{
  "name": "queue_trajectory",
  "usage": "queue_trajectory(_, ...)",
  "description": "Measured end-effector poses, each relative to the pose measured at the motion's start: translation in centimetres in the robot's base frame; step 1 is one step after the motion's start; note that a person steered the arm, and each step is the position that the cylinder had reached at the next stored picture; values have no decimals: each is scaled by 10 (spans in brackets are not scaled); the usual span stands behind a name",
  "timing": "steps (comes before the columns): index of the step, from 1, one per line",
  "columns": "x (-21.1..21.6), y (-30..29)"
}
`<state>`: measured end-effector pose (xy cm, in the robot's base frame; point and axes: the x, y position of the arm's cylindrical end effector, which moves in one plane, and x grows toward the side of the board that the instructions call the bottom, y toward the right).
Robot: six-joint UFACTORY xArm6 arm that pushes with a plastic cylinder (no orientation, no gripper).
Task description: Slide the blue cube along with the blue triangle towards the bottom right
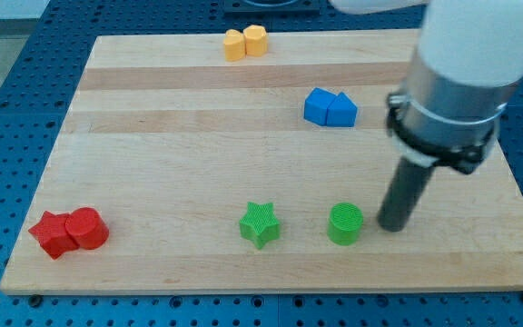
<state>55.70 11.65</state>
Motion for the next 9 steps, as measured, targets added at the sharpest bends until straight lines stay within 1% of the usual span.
queue_trajectory(1,2,-49)
queue_trajectory(2,2,-76)
queue_trajectory(3,2,-68)
queue_trajectory(4,-3,-48)
queue_trajectory(5,-27,-16)
queue_trajectory(6,-48,1)
queue_trajectory(8,-49,2)
queue_trajectory(9,-61,2)
